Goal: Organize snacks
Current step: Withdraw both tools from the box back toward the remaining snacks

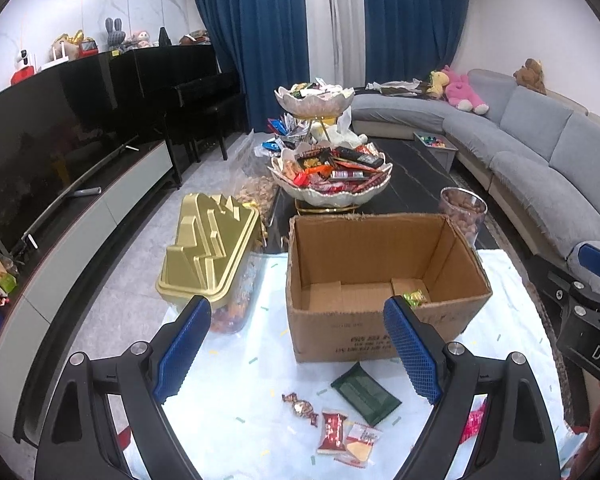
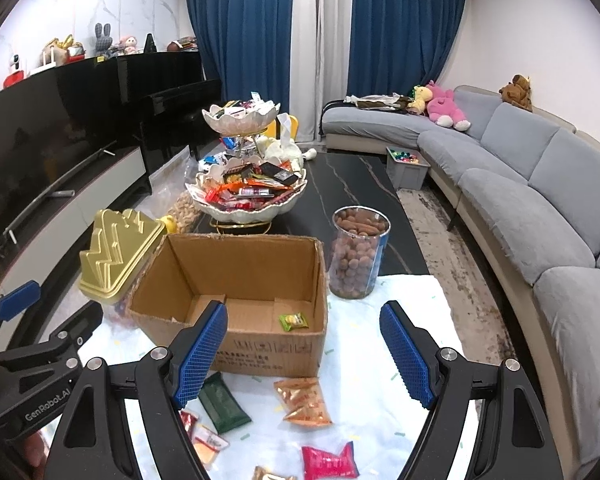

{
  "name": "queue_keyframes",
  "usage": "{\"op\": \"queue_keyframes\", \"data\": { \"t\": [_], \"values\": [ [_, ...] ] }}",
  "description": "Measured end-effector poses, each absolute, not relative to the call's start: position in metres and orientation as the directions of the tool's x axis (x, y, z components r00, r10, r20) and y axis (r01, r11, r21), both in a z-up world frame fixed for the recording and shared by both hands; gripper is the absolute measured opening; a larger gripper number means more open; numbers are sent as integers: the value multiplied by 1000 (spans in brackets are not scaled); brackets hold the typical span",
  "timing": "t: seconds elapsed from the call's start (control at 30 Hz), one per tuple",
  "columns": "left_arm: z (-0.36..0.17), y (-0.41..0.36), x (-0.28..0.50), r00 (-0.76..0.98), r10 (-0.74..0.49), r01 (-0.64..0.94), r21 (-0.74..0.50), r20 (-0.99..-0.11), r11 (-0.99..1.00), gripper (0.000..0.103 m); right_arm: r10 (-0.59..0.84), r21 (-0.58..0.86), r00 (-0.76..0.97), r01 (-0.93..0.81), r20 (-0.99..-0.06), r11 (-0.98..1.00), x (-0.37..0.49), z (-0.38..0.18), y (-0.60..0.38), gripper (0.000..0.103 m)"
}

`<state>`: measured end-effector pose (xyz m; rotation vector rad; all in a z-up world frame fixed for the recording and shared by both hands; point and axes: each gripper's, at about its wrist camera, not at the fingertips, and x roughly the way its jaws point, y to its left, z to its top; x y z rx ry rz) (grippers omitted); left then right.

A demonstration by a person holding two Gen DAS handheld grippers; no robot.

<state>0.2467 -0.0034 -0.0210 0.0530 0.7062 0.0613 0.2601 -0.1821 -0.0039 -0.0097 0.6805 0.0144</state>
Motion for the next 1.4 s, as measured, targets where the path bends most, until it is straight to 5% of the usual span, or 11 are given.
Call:
{"op": "queue_keyframes", "data": {
  "t": [1.4],
  "values": [
    [-120,9,157,676,118,-89,78,-727,993,88,72,-46,760,-133,-646,990,180,-89,-159,79]
  ]
}}
